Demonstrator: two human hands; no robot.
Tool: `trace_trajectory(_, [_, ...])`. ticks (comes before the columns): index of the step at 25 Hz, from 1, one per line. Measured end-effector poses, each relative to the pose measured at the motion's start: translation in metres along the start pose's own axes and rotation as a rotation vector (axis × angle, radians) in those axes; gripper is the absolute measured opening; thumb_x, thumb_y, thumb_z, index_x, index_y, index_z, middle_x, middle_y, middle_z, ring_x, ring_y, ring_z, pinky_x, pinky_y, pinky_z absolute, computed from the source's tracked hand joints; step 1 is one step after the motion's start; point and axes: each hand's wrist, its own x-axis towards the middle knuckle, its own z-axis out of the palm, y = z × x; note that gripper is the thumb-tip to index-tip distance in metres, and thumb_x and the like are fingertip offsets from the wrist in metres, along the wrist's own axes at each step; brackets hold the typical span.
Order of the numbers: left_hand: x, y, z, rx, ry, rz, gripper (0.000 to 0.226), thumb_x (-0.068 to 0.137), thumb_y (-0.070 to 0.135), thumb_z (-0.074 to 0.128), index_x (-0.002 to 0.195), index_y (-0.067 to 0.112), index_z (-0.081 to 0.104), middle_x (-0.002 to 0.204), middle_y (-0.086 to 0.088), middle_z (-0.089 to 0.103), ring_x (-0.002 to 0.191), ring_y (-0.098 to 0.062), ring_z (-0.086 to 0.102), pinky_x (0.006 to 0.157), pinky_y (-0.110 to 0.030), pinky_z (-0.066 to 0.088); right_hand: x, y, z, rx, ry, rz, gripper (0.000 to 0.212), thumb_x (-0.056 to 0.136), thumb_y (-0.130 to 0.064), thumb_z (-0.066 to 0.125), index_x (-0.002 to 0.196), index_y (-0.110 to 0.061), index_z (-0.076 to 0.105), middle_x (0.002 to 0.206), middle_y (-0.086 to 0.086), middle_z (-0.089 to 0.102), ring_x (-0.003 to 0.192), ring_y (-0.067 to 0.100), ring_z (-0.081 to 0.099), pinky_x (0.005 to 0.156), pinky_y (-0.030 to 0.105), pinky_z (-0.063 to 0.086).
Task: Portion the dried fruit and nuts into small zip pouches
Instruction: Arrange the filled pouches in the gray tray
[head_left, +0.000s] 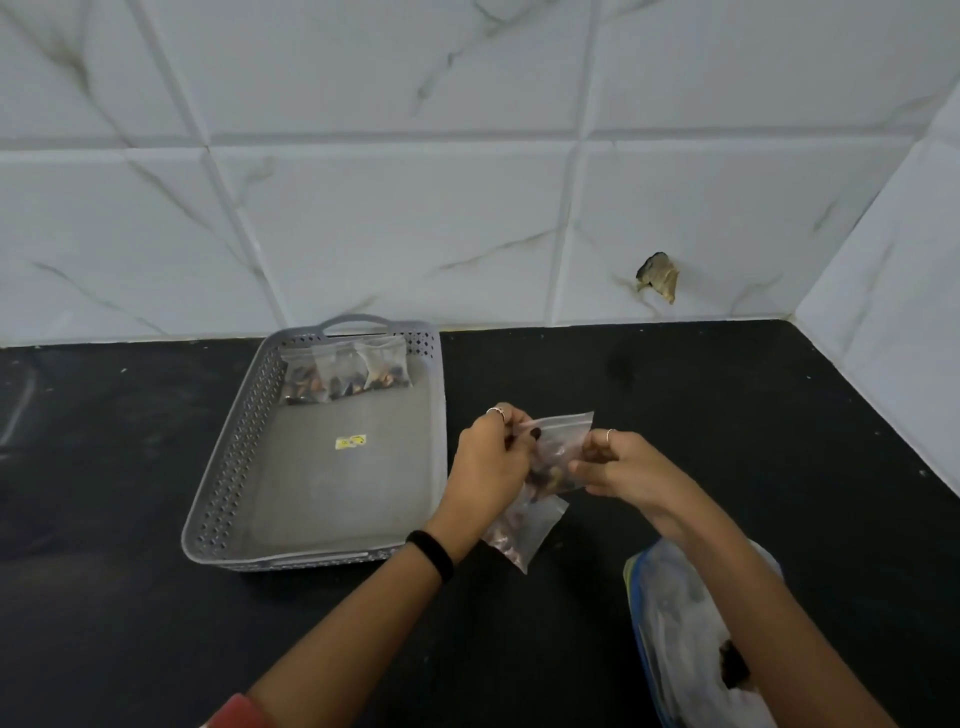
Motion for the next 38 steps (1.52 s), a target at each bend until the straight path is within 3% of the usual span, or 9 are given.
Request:
trace_trajectory(6, [0.004,-0.010,-0.045,-0.141,0.065,-0.001,0.015,0.093,0.017,0.059,0.108,0.017,0.057,0.096,-0.004,0.070,0.089,-0.017,0.068,0.074,-0.028,0.058,0.004,-0.031,0.036,0.107,0.039,-0.151,0.008,0.090,-0.004,0.060,0.096,-0.006,0.065,0.089,0.006,0.071,0.083,0.014,0.066,0.071,0.025,0.054])
trace_trajectory(12, [-0.002,-0.047,-0.090,-0.219,0.130,0.018,0.055,0.085,0.009,0.070,0.122,0.032,0.036,0.097,0.003,0.068,0.083,-0.007,0.070,0.069,-0.019,0.055,0.034,-0.072,0.090,0.120,0.067,-0.213,0.010,0.090,-0.004,0.059,0.100,-0.006,0.061,0.092,0.009,0.070,0.086,0.019,0.068,0.075,0.028,0.057])
trace_trajectory(18, [0.041,-0.087,-0.120,-0.095,0.233,0.070,0.036,0.086,0.001,0.066,0.105,0.023,0.044,0.090,-0.001,0.065,0.069,-0.012,0.069,0.062,-0.025,0.057,0.087,-0.083,0.154,-0.124,0.404,-0.320,0.022,0.086,-0.003,0.060,0.100,-0.011,0.046,0.083,0.004,0.060,0.074,0.015,0.061,0.060,0.019,0.050])
trace_trajectory(21, [0.073,-0.109,-0.126,0.006,0.189,0.062,0.016,0.087,0.002,0.064,0.093,0.015,0.057,0.094,-0.004,0.066,0.075,-0.015,0.068,0.067,-0.020,0.056,0.113,-0.079,0.171,-0.304,0.362,-0.380,0.009,0.086,-0.004,0.060,0.095,-0.004,0.061,0.100,0.009,0.060,0.086,0.018,0.064,0.077,0.032,0.055])
trace_trajectory(24, [0.104,-0.127,-0.129,0.043,0.137,0.022,0.012,0.087,0.003,0.064,0.097,0.010,0.061,0.096,-0.003,0.066,0.091,-0.018,0.068,0.081,-0.025,0.055,0.135,-0.081,0.180,-0.554,0.277,-0.353,0.020,0.085,0.006,0.054,0.100,-0.001,0.065,0.114,0.010,0.053,0.103,0.022,0.057,0.085,0.023,0.047])
trace_trajectory(27, [0.126,-0.135,-0.132,0.167,0.079,0.057,0.015,0.089,0.012,0.065,0.104,0.007,0.065,0.095,0.003,0.064,0.091,-0.009,0.061,0.076,-0.010,0.042,0.149,-0.087,0.185,-0.662,0.257,-0.308,0.027,0.082,0.011,0.050,0.102,-0.001,0.063,0.119,0.011,0.047,0.108,0.024,0.052,0.086,0.022,0.042])
trace_trajectory(30, [0.142,-0.143,-0.135,0.253,0.007,0.086,0.022,0.088,0.009,0.062,0.110,0.011,0.064,0.107,-0.004,0.068,0.104,-0.018,0.061,0.088,-0.021,0.047,0.160,-0.091,0.189,-0.728,0.254,-0.249,0.027,0.083,0.009,0.053,0.108,0.003,0.061,0.125,0.016,0.044,0.105,0.030,0.056,0.092,0.032,0.046])
trace_trajectory(34, [0.152,-0.150,-0.138,0.515,-0.078,0.046,0.041,0.090,0.019,0.058,0.131,0.021,0.053,0.138,-0.010,0.053,0.140,-0.028,0.031,0.111,-0.046,0.033,0.171,-0.093,0.196,-0.853,0.234,-0.174,0.031,0.089,0.009,0.044,0.117,0.004,0.056,0.138,0.019,0.034,0.108,0.034,0.056,0.097,0.036,0.042])
trace_trajectory(38, [0.152,-0.143,-0.140,0.711,-0.231,0.007,0.049,0.100,0.034,0.041,0.148,0.034,0.029,0.161,0.001,0.015,0.148,-0.035,-0.001,0.116,-0.054,0.008,0.178,-0.098,0.200,-0.908,0.181,-0.082,0.037,0.093,0.005,0.040,0.129,0.002,0.049,0.147,0.021,0.022,0.121,0.035,0.049,0.104,0.040,0.038])
